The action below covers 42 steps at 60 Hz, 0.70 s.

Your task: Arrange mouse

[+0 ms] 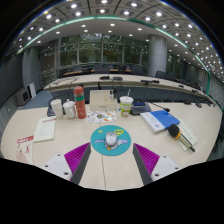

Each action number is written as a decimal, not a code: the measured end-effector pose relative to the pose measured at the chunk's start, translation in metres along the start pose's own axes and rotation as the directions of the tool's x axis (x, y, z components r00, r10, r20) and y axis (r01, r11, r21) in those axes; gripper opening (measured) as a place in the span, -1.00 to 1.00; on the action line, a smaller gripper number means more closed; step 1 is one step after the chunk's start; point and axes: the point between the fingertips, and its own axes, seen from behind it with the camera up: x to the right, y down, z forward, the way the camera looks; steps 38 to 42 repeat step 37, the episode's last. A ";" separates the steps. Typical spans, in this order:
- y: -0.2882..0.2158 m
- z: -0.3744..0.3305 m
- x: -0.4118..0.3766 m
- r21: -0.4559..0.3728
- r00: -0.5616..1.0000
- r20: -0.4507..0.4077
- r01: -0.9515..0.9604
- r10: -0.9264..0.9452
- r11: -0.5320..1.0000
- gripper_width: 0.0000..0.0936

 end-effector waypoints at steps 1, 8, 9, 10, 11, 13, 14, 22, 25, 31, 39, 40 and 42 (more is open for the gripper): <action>0.001 -0.010 0.000 0.003 1.000 -0.002 0.001 -0.001 1.000 0.84; 0.010 -0.076 0.001 0.028 1.000 -0.020 0.020 -0.019 0.999 0.84; 0.011 -0.085 0.001 0.032 1.000 -0.022 0.024 -0.023 0.999 0.84; 0.015 -0.092 0.002 0.036 0.999 -0.022 0.028 -0.027 0.999 0.84; 0.015 -0.102 0.002 0.038 0.999 -0.022 0.031 -0.031 0.999 0.84; 0.019 -0.117 0.001 0.044 0.999 -0.022 0.038 -0.037 0.998 0.84; 0.021 -0.124 0.001 0.045 0.999 -0.023 0.041 -0.040 0.998 0.84; 0.040 -0.170 -0.003 0.047 0.998 -0.017 0.057 -0.056 0.997 0.84; 0.045 -0.183 -0.005 0.047 0.999 -0.005 0.040 -0.040 0.998 0.83; 0.050 -0.199 0.000 0.055 0.999 -0.014 0.032 -0.032 0.998 0.83; 0.054 -0.207 0.002 0.055 1.000 -0.016 0.028 -0.027 0.998 0.84; 0.054 -0.207 0.002 0.055 1.000 -0.016 0.028 -0.027 0.998 0.84; 0.054 -0.207 0.002 0.055 1.000 -0.016 0.028 -0.027 0.998 0.84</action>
